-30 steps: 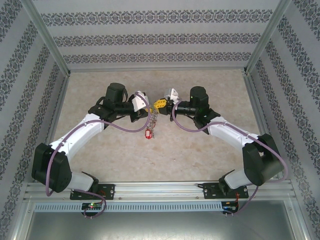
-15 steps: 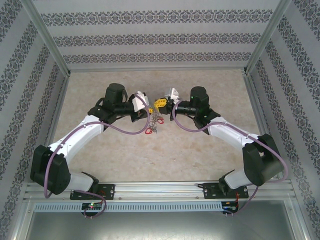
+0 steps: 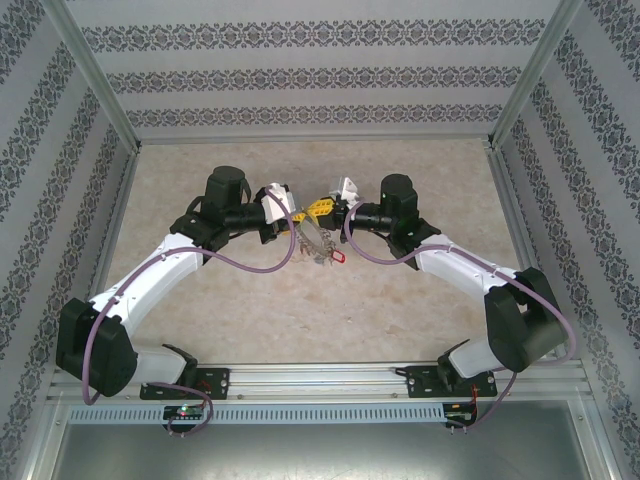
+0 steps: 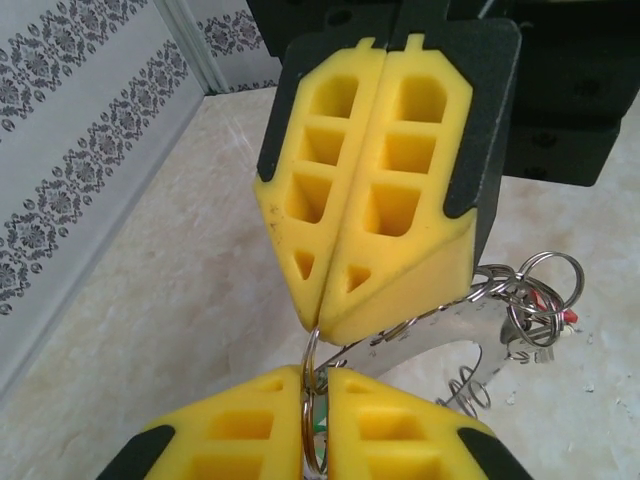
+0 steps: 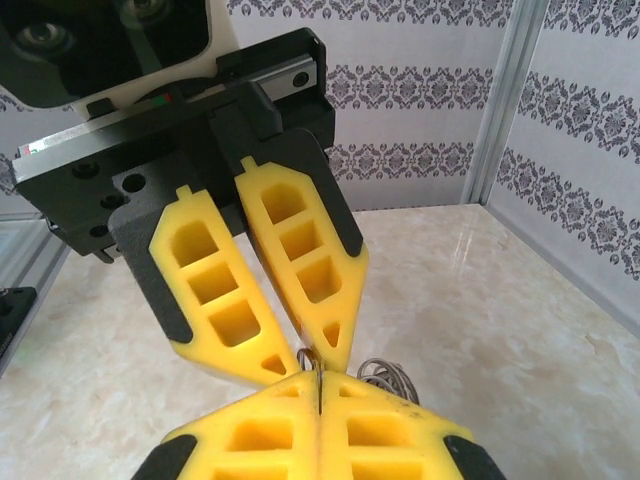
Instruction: Put the keys on the keyring
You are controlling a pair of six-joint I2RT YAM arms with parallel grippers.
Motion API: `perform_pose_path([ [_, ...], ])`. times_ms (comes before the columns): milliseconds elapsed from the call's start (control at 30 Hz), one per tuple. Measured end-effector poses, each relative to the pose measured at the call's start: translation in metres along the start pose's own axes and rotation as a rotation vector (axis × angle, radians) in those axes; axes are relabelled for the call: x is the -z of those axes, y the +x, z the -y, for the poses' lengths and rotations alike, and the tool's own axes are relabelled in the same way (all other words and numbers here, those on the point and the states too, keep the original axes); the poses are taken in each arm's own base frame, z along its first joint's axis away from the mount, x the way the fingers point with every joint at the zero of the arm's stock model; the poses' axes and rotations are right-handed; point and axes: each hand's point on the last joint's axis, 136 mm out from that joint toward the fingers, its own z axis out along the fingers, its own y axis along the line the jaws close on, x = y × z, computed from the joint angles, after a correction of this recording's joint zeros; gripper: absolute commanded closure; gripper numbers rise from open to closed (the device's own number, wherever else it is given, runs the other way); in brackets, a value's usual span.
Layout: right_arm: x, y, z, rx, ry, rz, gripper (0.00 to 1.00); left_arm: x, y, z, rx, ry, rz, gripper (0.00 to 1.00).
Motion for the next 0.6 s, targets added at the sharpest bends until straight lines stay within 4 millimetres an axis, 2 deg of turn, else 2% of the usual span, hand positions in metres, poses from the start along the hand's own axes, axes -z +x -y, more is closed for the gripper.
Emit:
perform_pose_path([
  [133,0.001,-0.001,-0.001,0.002,0.001,0.002,1.00,0.000,-0.001,0.000,0.005,0.005,-0.004,0.93],
  [200,0.002,-0.001,-0.002,0.002,0.001,0.001,1.00,0.000,-0.001,0.000,0.008,0.010,-0.004,1.00],
  [333,0.003,0.004,-0.004,0.008,-0.002,-0.009,1.00,-0.001,0.002,0.002,0.018,0.024,-0.012,1.00],
  [500,0.004,0.016,-0.011,0.052,-0.043,-0.066,0.81,-0.001,0.010,0.010,0.029,0.055,-0.045,1.00],
  [600,0.008,0.028,-0.014,0.068,-0.060,-0.110,0.75,0.002,0.015,0.012,0.026,0.063,-0.090,1.00],
])
